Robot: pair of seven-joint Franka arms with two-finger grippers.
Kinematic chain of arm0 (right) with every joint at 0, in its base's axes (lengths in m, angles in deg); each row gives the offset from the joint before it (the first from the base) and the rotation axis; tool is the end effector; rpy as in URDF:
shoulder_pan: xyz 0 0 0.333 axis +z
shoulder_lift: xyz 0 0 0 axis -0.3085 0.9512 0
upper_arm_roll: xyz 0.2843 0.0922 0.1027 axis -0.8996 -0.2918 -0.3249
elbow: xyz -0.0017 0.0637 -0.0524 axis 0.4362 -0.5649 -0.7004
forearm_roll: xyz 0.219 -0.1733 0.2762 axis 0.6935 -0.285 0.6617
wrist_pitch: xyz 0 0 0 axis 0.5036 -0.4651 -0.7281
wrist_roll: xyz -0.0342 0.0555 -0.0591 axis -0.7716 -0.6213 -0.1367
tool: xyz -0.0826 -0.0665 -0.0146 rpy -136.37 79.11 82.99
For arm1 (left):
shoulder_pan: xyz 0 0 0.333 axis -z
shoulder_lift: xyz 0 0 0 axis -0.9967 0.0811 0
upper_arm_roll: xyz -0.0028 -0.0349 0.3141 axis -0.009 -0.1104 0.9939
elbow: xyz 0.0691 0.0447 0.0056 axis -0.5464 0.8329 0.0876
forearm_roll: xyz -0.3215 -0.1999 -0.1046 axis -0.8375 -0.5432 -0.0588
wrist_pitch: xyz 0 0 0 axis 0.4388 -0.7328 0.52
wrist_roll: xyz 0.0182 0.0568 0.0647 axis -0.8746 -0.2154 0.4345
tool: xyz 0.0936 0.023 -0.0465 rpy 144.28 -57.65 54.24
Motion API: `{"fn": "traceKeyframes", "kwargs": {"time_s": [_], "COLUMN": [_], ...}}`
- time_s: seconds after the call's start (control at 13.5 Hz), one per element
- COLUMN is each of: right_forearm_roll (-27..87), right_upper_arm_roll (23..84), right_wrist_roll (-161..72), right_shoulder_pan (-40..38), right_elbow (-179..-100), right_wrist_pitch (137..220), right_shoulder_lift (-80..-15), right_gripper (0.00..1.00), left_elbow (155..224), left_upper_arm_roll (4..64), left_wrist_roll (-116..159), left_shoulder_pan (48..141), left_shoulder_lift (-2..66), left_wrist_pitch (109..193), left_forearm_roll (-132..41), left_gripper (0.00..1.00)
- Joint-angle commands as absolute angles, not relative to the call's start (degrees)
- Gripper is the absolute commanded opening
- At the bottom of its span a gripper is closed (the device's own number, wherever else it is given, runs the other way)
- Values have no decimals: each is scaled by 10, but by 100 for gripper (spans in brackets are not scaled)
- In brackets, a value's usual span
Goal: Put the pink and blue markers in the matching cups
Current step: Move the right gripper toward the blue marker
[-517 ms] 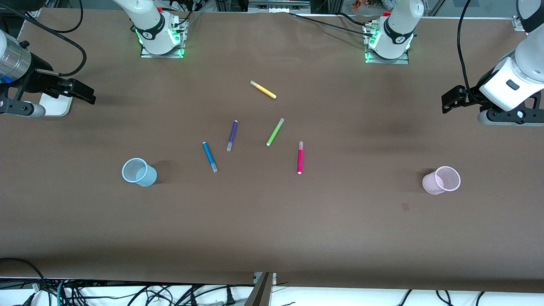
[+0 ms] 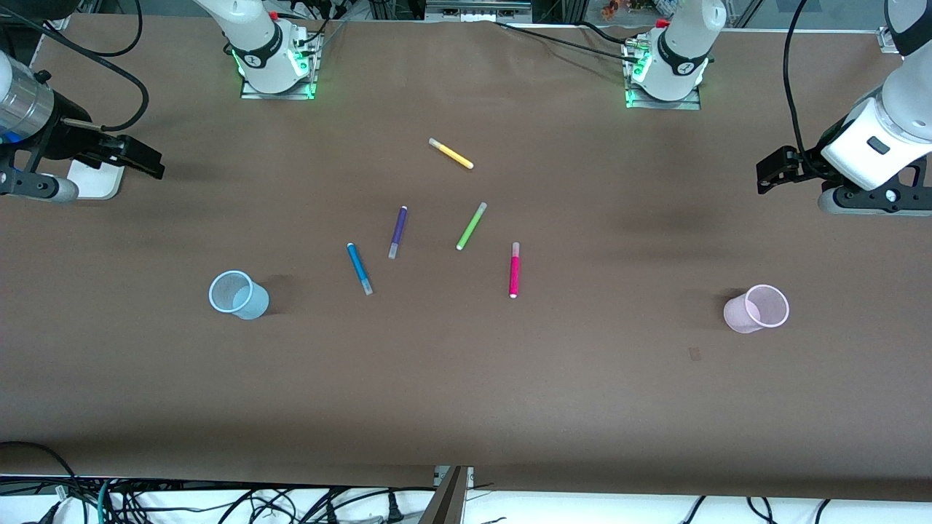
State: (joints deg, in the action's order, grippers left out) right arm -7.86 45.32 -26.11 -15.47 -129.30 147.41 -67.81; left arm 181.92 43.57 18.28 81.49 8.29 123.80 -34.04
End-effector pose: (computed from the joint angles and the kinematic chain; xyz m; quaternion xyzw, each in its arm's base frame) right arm 0.5576 0.0462 0.5979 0.9949 -0.0757 -0.0641 0.0161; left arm 0.5588 -0.0414 0.5849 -0.9988 0.0139 0.0428 0.0214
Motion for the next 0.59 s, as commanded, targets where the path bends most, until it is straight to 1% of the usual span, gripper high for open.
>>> {"fn": "traceKeyframes", "kwargs": {"time_s": [0.0,0.07,0.15,0.37,0.52], "right_forearm_roll": [-78,-80,-80,-84,-83], "right_upper_arm_roll": [448,448,448,448,448], "right_wrist_roll": [-261,-260,-259,-259,-260], "right_shoulder_pan": [-143,-131,-115,-74,-57], "right_elbow": [-1282,-1282,-1284,-1282,-1282], "right_wrist_pitch": [1481,1496,1510,1537,1586], "right_shoulder_lift": [-654,-652,-632,-541,-497], "right_gripper": [100,100,100,100,100], "left_elbow": [1804,1804,1804,1804,1804], "left_upper_arm_roll": [436,436,436,435,435], "left_wrist_roll": [177,177,177,178,179], "left_shoulder_pan": [814,814,814,814,814], "left_shoulder_lift": [86,86,86,86,86], "left_wrist_pitch": [1225,1225,1225,1225,1225], "left_forearm_roll": [-351,-351,-351,-351,-351], "left_gripper": [100,100,100,100,100]}}
